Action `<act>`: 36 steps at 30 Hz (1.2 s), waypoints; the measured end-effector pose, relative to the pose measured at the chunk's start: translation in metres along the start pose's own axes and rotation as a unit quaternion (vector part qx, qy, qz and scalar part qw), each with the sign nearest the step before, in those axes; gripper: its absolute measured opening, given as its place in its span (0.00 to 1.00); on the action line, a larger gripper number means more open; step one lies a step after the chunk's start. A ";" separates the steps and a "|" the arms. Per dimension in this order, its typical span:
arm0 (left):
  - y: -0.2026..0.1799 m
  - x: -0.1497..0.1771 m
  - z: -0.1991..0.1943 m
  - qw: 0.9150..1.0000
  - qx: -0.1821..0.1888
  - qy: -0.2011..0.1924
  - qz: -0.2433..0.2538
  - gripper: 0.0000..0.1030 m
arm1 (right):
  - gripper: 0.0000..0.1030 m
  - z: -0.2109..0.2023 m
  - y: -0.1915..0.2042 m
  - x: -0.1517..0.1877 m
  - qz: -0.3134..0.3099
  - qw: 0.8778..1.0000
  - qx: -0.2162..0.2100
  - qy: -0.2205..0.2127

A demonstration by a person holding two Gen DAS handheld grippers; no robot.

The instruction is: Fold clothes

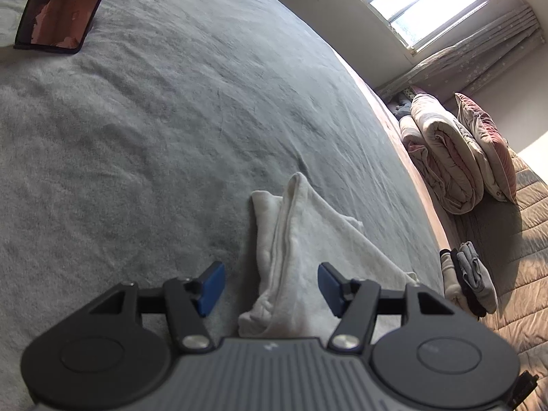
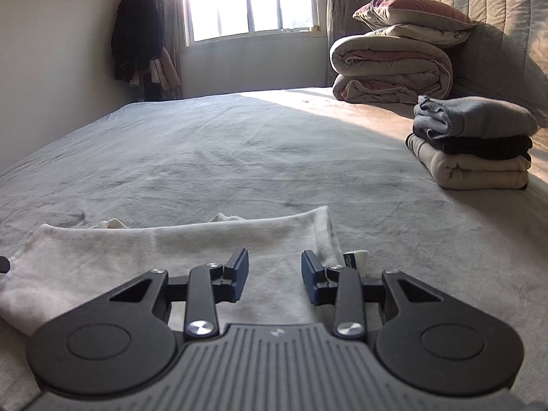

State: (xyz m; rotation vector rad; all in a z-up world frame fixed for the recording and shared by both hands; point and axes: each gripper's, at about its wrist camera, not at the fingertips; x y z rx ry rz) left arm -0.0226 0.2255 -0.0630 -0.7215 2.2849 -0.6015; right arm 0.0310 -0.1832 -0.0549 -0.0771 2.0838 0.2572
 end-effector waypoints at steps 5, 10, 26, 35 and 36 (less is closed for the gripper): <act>0.010 -0.005 0.000 0.999 0.017 0.016 -0.034 0.60 | 0.37 -0.003 0.007 0.001 -0.003 1.000 -0.013 -0.007; 0.003 -0.007 0.008 0.999 0.023 0.037 -0.031 0.67 | 0.35 -0.011 0.034 0.002 -0.021 0.997 -0.072 -0.003; -0.012 0.006 0.009 0.999 0.021 0.005 -0.048 0.16 | 0.08 -0.003 0.081 0.024 -0.052 0.980 -0.180 0.068; -0.078 0.014 -0.028 0.989 0.112 -0.078 0.055 0.15 | 0.08 -0.001 0.075 0.021 -0.013 0.978 -0.191 0.086; -0.086 0.016 -0.029 0.987 0.121 -0.081 0.064 0.15 | 0.08 -0.001 0.073 0.020 -0.004 0.977 -0.194 0.088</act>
Point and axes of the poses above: each gripper's, at about its wrist camera, not at the fingertips, and z roughly the way its jaws point, y to its left, x to its underside, and after that the axes turned 5 degrees about -x, right-handed
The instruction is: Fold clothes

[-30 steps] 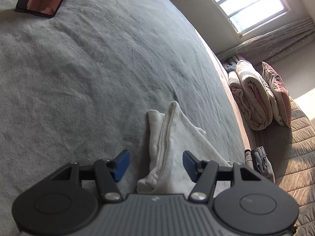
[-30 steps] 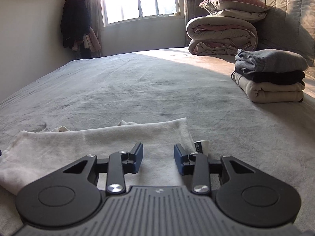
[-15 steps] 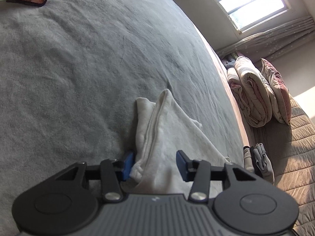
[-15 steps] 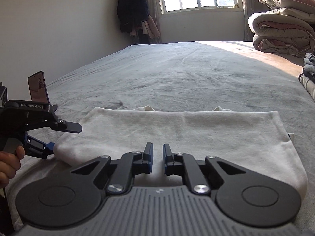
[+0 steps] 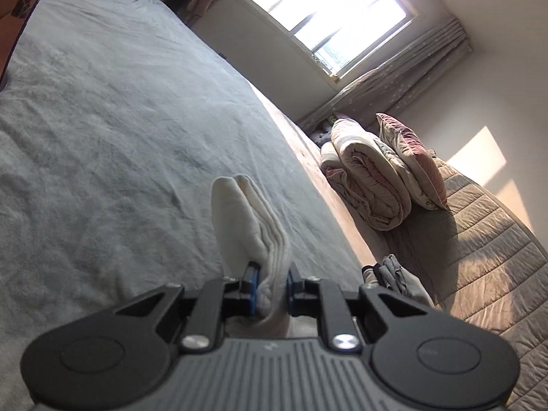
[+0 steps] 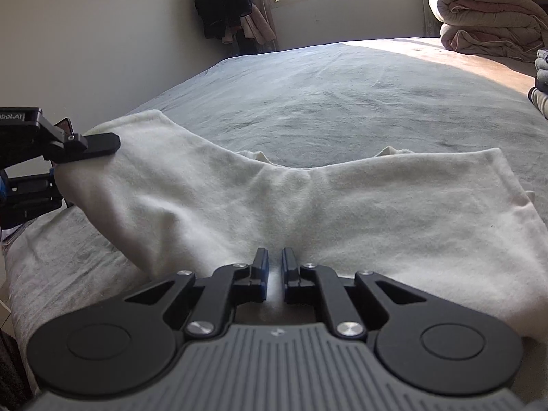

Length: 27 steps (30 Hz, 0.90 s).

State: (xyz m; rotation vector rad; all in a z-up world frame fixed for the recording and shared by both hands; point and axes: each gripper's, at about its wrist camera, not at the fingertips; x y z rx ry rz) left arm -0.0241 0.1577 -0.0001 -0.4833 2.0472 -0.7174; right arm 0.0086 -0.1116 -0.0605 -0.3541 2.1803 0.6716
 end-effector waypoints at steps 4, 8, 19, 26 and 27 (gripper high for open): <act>-0.028 0.005 0.008 0.999 0.027 -0.001 0.030 0.15 | 0.11 -0.009 -0.010 -0.004 0.047 0.999 -0.017 -0.005; -0.053 0.016 0.024 0.998 0.047 0.014 0.050 0.15 | 0.16 -0.026 -0.024 -0.010 0.086 0.996 -0.013 -0.021; -0.097 0.070 0.083 0.989 0.064 0.097 0.097 0.15 | 0.34 -0.077 -0.120 -0.006 0.359 0.927 -0.075 -0.083; -0.097 0.090 0.103 0.983 0.074 0.129 0.112 0.20 | 0.40 -0.090 -0.151 0.018 0.480 0.859 -0.135 -0.112; -0.097 0.092 0.106 0.980 0.082 0.141 0.113 0.23 | 0.45 -0.092 -0.151 0.019 0.483 0.858 -0.137 -0.114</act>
Point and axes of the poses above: each gripper's, at about its wrist camera, not at the fingertips, and z roughly the way its jaws point, y to its left, x to its underside, and after that the axes turned 5 degrees about -x, right-handed
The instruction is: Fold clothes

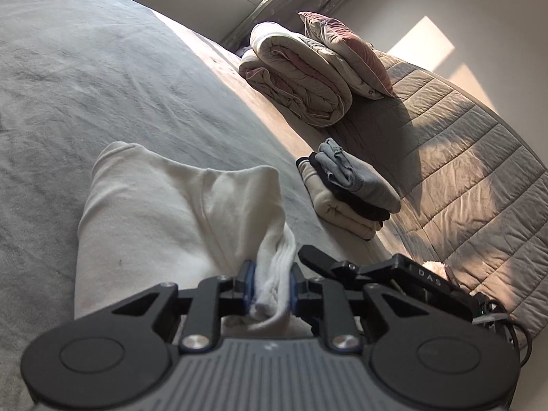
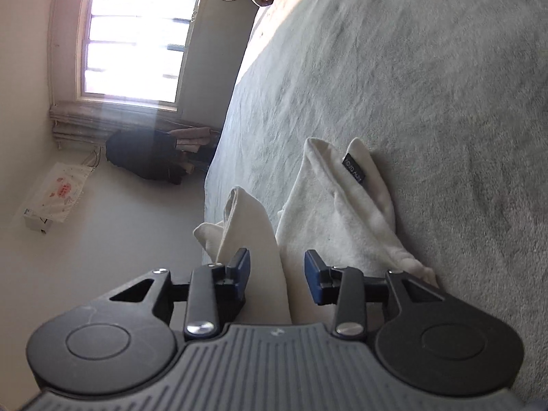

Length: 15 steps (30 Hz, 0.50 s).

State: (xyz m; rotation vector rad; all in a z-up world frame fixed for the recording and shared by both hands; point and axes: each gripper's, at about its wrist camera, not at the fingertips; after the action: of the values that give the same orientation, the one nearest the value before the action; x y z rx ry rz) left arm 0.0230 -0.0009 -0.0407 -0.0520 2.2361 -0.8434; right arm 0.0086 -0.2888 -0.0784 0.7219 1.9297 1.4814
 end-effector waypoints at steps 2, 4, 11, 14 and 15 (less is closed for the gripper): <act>0.001 0.002 0.000 1.000 0.024 0.011 0.002 0.26 | 0.51 -0.004 0.001 0.001 0.002 1.000 -0.002 -0.002; 0.002 0.003 -0.005 0.999 0.048 0.018 0.001 0.26 | 0.51 -0.008 0.001 0.002 0.004 1.000 0.000 -0.002; 0.011 -0.008 -0.047 0.999 0.006 -0.052 0.014 0.19 | 0.51 -0.009 0.006 0.006 -0.010 1.000 0.018 0.001; 0.027 -0.012 -0.053 0.993 -0.073 -0.084 0.029 0.10 | 0.52 -0.010 0.013 0.011 -0.032 0.999 0.031 0.004; 0.032 -0.013 -0.052 0.990 -0.100 -0.089 0.033 0.10 | 0.52 -0.010 0.016 0.014 -0.043 0.998 0.036 0.004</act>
State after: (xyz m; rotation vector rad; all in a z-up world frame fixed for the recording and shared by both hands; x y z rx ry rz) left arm 0.0058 0.0569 -0.0248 -0.1415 2.1333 -0.5540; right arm -0.0071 -0.2819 -0.0626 0.6573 2.0043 1.3715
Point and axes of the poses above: each gripper's, at about its wrist camera, not at the fingertips, and z roughly the way its jaws point, y to its left, x to its underside, and after that the axes turned 5 degrees about -x, right-handed
